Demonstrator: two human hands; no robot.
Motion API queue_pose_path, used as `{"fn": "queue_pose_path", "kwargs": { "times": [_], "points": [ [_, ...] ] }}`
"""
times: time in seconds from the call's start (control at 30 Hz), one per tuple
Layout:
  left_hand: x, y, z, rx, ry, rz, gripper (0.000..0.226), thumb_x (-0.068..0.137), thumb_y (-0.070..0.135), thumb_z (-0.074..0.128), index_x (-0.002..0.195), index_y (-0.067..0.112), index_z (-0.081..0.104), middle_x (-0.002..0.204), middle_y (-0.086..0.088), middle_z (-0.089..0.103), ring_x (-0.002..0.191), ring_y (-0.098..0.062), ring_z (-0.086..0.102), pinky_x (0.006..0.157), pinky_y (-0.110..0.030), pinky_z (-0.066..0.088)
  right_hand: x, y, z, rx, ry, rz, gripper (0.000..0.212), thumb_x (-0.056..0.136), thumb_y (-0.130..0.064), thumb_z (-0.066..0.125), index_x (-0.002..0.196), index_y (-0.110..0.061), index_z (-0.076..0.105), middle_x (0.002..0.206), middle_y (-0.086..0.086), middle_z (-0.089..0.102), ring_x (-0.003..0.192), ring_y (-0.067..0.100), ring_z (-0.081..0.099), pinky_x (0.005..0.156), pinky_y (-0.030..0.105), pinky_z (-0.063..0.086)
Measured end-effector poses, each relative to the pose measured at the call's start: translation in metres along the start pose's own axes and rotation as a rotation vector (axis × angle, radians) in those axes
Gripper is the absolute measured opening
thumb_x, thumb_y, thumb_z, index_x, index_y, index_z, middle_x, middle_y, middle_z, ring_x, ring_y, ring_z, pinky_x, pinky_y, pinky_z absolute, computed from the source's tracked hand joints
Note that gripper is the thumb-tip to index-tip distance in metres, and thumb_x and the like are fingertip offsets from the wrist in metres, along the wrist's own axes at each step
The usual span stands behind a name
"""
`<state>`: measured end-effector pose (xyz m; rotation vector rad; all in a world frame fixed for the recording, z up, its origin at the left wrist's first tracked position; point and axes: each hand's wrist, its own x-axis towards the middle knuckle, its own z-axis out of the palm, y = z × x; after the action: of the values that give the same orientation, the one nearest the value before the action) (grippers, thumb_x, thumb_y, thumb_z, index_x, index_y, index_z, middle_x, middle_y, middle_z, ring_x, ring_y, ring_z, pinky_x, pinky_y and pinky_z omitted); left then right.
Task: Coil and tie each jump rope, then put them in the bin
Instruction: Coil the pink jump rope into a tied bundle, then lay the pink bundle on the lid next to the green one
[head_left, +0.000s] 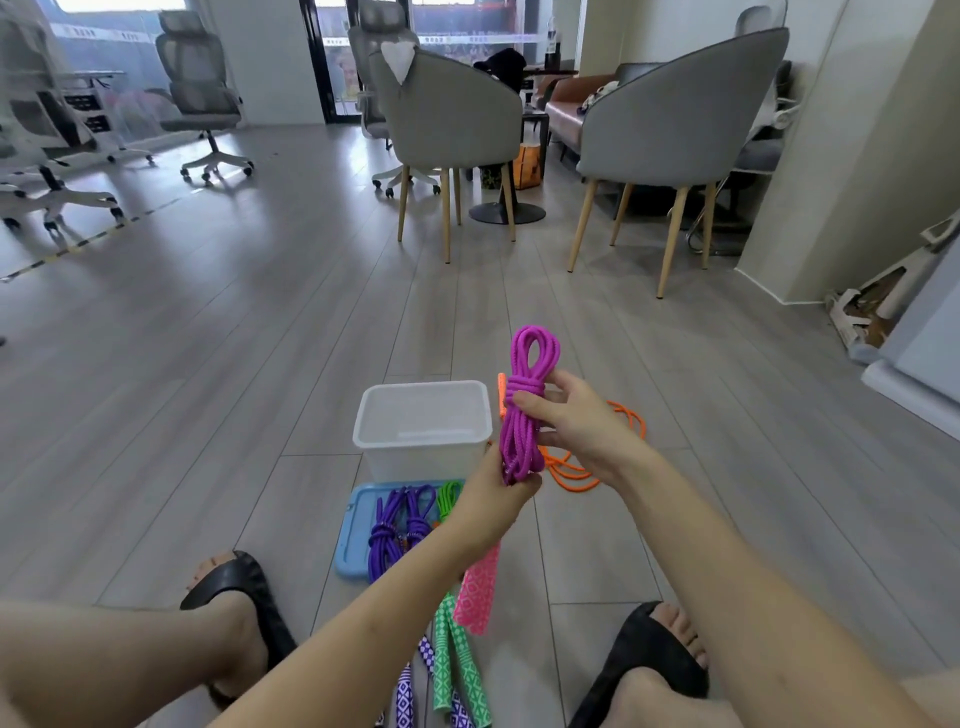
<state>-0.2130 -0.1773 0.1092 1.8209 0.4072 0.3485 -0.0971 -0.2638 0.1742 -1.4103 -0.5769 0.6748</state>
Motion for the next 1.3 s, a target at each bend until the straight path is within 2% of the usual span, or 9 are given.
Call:
{"fn": "queue_pose_path", "kwargs": {
  "times": [0.2,0.37,0.57,0.67,0.83,0.97,1.13,1.23,1.3],
  "points": [
    [-0.026,-0.075,-0.008,0.092,-0.105,-0.306,0.027,0.098,0.007,0.052,0.123,0.012,0.045,0.093,-0.012,0.059,0.075,-0.019,0.057,0.068,-0.03,0.046,0.029,0.053,-0.003,-0.033,0.133,0.018,0.03,0.098,-0.004,0.065,0.126,0.005,0.06,0.107,0.021,0.069,0.088,0.025,0.071,0.068,0.029,0.061],
    [-0.038,-0.137,0.008,0.109,-0.152,-0.5,0.034,0.095,0.008,0.051,0.126,0.012,0.041,0.095,-0.014,0.055,0.077,-0.022,0.052,0.067,-0.033,0.044,0.054,0.129,0.011,-0.344,0.003,0.124,0.019,0.095,-0.01,0.069,0.11,-0.021,0.07,0.097,0.008,0.073,0.089,0.022,0.071,0.079,0.038,0.06],
    [-0.036,-0.188,0.022,0.061,-0.091,-0.667,0.03,0.094,0.007,0.056,0.12,0.013,0.041,0.095,-0.009,0.056,0.08,-0.027,0.058,0.069,-0.035,0.049,0.084,0.209,0.023,-0.515,0.074,0.255,0.015,0.091,-0.018,0.075,0.106,-0.014,0.073,0.091,0.003,0.073,0.086,0.021,0.071,0.077,0.033,0.056],
    [-0.03,-0.209,0.029,0.108,-0.068,-0.697,0.046,0.093,0.006,0.057,0.135,0.013,0.039,0.108,-0.018,0.062,0.093,-0.038,0.065,0.076,-0.041,0.053,0.094,0.24,0.026,-0.537,0.172,0.327,0.023,0.089,-0.02,0.078,0.11,-0.011,0.074,0.091,0.003,0.071,0.086,0.021,0.069,0.082,0.037,0.057],
    [-0.023,-0.224,0.033,0.162,-0.089,-0.703,0.057,0.099,0.006,0.053,0.153,0.012,0.034,0.119,-0.013,0.065,0.101,-0.027,0.064,0.078,-0.03,0.047,0.101,0.29,0.028,-0.561,0.081,0.452,0.037,0.093,-0.015,0.073,0.128,-0.006,0.067,0.118,0.015,0.073,0.108,0.03,0.069,0.1,0.044,0.054],
    [-0.022,-0.225,0.029,0.178,-0.084,-0.715,0.047,0.1,0.005,0.05,0.147,0.007,0.042,0.104,-0.01,0.06,0.098,-0.03,0.065,0.073,-0.028,0.046,0.098,0.306,0.028,-0.525,0.127,0.489,0.041,0.09,-0.012,0.076,0.129,-0.007,0.067,0.118,0.012,0.074,0.107,0.026,0.07,0.1,0.041,0.054],
    [-0.019,-0.223,0.021,0.165,-0.053,-0.721,0.046,0.1,0.008,0.047,0.145,0.014,0.045,0.109,-0.004,0.065,0.092,-0.026,0.065,0.073,-0.032,0.052,0.092,0.315,0.025,-0.458,0.115,0.523,0.042,0.09,-0.025,0.076,0.13,-0.017,0.067,0.115,0.008,0.074,0.096,0.025,0.074,0.092,0.047,0.06],
    [-0.014,-0.214,0.014,0.194,-0.031,-0.699,0.043,0.102,0.014,0.044,0.145,0.014,0.045,0.124,-0.006,0.064,0.102,-0.031,0.067,0.074,-0.031,0.049,0.091,0.311,0.022,-0.415,0.108,0.526,0.039,0.092,-0.025,0.073,0.13,-0.017,0.067,0.115,0.009,0.073,0.096,0.025,0.074,0.091,0.047,0.061],
    [-0.006,-0.207,0.009,0.212,-0.007,-0.669,0.04,0.104,0.016,0.043,0.144,0.014,0.046,0.123,-0.005,0.065,0.09,-0.02,0.065,0.065,-0.025,0.046,0.094,0.31,0.019,-0.414,0.106,0.532,0.032,0.09,-0.026,0.073,0.121,-0.019,0.071,0.11,0.008,0.075,0.096,0.026,0.074,0.091,0.049,0.06]
  ]
}}
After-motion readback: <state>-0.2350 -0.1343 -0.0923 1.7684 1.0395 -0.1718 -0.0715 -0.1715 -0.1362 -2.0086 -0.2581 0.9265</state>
